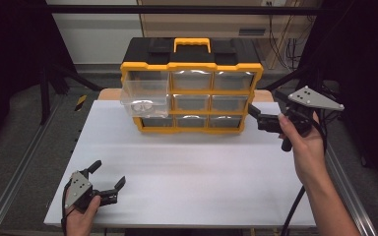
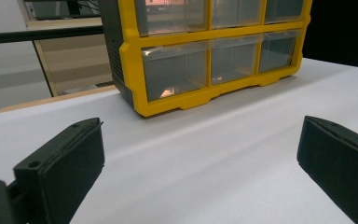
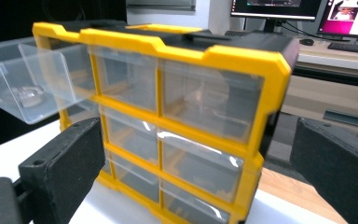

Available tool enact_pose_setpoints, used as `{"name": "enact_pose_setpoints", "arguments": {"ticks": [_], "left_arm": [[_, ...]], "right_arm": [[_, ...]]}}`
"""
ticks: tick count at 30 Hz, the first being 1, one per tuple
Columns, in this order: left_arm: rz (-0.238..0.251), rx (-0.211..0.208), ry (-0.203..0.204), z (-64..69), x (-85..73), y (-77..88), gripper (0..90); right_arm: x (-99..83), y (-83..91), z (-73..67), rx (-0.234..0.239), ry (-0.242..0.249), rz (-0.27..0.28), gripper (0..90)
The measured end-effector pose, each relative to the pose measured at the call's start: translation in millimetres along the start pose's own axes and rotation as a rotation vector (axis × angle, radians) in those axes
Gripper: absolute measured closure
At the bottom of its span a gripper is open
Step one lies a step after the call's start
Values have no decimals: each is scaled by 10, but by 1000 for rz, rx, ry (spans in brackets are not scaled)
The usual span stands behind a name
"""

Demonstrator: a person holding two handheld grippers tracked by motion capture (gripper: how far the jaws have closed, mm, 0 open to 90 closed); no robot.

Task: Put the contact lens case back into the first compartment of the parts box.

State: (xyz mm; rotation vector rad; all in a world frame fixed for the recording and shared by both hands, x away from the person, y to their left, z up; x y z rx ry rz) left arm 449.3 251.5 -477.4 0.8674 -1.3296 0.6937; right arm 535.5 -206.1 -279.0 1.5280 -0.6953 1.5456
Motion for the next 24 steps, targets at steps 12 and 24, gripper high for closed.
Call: {"name": "enact_pose_setpoints", "arguments": {"ticks": [12, 24], "left_arm": [[0, -1, -1, 6, 1, 5, 4], [-2, -3, -2, 12, -4, 3, 3]], "right_arm": [[-414, 126, 63, -11, -24, -36, 40], [-646, 243, 122, -20, -28, -50, 40]]}}
Point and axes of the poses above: each handheld gripper's, and its own axes: y roughly backward along the jaws, x roughly out of its top, z roughly to its right, the point moved 7 cm from there along -y, roughly forward along the jaws, and after that the axes turned 5 degrees about y, right-handed, at the moved point
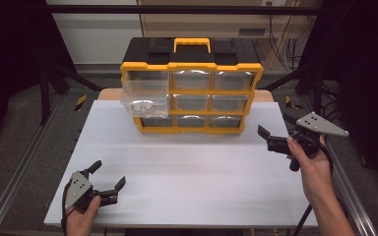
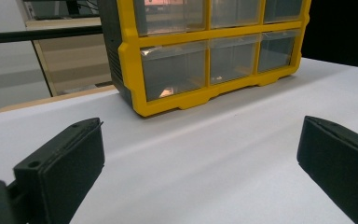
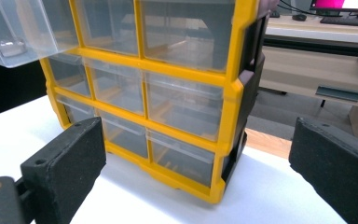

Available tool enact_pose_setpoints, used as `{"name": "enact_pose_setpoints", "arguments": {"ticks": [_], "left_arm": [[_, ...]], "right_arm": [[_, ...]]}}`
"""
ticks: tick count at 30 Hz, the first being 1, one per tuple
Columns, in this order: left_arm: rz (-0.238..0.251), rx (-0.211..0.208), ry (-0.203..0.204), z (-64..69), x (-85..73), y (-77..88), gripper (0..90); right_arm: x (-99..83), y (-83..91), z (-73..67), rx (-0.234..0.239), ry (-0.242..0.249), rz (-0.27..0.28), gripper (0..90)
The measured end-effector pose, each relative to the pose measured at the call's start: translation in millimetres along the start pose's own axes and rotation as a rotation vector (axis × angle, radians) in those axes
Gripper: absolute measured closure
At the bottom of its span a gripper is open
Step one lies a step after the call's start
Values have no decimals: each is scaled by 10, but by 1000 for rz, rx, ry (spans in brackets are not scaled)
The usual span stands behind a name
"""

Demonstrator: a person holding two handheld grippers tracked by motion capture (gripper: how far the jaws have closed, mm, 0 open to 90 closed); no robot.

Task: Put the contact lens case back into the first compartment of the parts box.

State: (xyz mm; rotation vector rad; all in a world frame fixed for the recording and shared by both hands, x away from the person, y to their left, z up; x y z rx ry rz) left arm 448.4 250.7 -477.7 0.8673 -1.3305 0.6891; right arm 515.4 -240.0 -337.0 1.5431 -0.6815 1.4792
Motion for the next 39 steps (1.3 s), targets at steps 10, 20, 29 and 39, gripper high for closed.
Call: {"name": "enact_pose_setpoints", "arguments": {"ticks": [10, 20, 29, 39], "left_arm": [[0, 1, 0, 1, 0, 4, 4], [1, 3, 0, -1, 1, 8, 4], [0, 1, -1, 3, 0, 9, 4], [1, -3, 3, -2, 2, 18, 4]], "right_arm": [[-136, 55, 27, -7, 4, -1, 40], [-246, 81, 50, -15, 1, -1, 40], [-370, 88, 51, -14, -8, -6, 40], [-567, 96, 40, -9, -10, -27, 38]]}}
Point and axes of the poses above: each handheld gripper's, and its own axes: y roughly backward along the jaws, x roughly out of its top, z roughly to its right, the point moved 7 cm from there along -y, roughly forward along the jaws, and after that the axes turned 5 degrees about y, right-handed, at the moved point
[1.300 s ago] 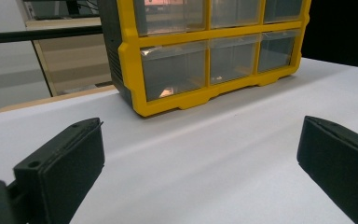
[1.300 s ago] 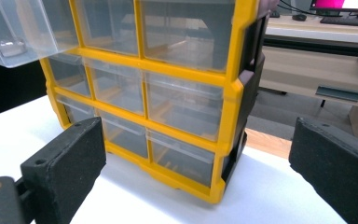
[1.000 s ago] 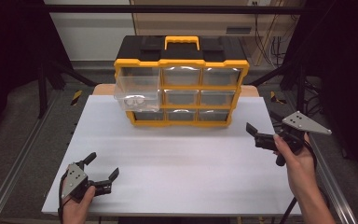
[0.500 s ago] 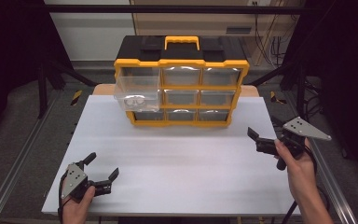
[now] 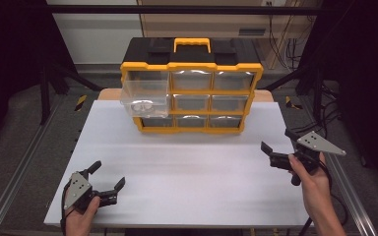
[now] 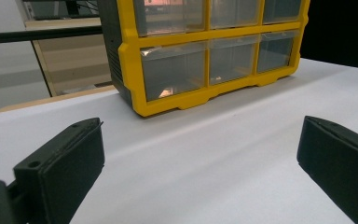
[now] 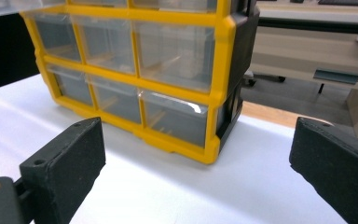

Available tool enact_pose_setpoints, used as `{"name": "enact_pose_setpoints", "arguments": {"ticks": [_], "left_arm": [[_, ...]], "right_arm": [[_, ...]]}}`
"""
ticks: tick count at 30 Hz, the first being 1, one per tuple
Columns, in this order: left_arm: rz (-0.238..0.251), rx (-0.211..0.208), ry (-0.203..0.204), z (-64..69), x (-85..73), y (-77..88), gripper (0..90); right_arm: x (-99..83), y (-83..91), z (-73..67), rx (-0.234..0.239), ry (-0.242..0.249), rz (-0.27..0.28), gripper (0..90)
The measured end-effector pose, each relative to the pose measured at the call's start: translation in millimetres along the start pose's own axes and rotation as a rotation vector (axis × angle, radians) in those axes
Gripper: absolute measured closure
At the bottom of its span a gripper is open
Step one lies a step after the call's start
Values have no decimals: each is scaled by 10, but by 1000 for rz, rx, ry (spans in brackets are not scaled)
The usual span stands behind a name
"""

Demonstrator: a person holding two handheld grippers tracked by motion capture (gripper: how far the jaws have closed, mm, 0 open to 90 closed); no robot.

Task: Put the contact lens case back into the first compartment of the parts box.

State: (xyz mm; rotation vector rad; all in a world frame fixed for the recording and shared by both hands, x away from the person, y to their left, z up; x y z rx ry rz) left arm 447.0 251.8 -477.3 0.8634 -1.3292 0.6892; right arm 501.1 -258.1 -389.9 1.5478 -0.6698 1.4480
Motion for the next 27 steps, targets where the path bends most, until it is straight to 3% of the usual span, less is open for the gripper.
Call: {"name": "enact_pose_setpoints", "arguments": {"ticks": [10, 27], "left_arm": [[2, -8, -1, 2, 3, 18, 4], [5, -15, 20, -34, 3, 62, 4]], "right_arm": [[-249, -1, -74, 24, -49, 18, 44], [-623, -132, -269, 90, -64, 11, 58]]}}
Point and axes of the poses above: each handheld gripper's, and its own axes: y roughly backward along the jaws, x roughly out of its top, z roughly to its right, the point moved 7 cm from there along -y, roughly forward along the jaws, and after that the axes turned 5 degrees about y, right-handed, at the moved point
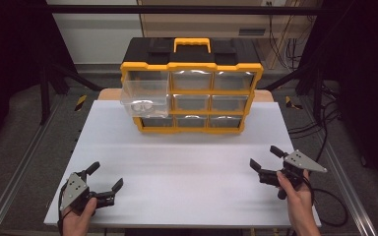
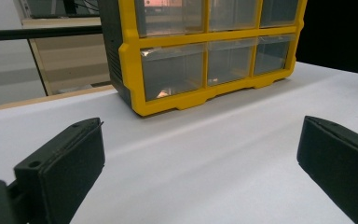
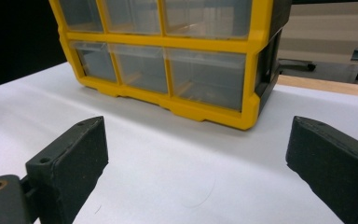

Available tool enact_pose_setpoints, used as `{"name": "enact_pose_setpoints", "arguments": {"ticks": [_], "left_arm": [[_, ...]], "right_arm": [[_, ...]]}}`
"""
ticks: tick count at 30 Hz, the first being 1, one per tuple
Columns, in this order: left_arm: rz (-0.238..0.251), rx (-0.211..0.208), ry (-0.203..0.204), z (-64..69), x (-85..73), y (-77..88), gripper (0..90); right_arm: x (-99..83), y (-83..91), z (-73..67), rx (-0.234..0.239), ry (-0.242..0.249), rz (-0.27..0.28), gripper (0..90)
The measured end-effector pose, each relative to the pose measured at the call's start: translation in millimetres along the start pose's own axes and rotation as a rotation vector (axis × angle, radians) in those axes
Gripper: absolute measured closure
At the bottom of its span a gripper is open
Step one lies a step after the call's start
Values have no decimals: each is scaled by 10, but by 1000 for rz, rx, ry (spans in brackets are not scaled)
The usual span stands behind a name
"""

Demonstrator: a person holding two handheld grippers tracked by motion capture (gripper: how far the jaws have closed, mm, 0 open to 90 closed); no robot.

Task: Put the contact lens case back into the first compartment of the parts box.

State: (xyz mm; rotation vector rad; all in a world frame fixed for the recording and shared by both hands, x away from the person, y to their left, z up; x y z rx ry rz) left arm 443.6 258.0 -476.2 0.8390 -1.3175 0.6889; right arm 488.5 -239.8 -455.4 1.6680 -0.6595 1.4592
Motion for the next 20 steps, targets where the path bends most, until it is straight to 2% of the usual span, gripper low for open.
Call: {"name": "enact_pose_setpoints", "arguments": {"ticks": [6, 11, 13, 16, 17, 20], "left_arm": [[7, -2, 31, -35, 4, 28, 4], [12, -15, 47, -9, 5, 20, 4], [12, -19, 51, -1, 0, 13, 4], [-3, -22, 54, 13, -31, -5, 5], [-8, -24, 57, 18, -41, -12, 5], [-38, -35, 63, 39, -82, -38, 8]], "right_arm": [[-85, -45, -89, 17, 18, 0, 59], [-222, -102, -153, 32, 36, -28, 59], [-239, -108, -200, 50, 6, -13, 58], [-261, -141, -224, 23, 16, -15, 58], [-282, -167, -221, -2, 21, -31, 59], [-348, -226, -194, -58, 79, -76, 60]]}}
Point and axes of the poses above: each handheld gripper's, and its own axes: y roughly backward along the jaws, x roughly out of its top, z roughly to its right, the point moved 7 cm from there along -y, roughly forward along the jaws, and after that the axes turned 5 degrees about y, right-handed, at the moved point
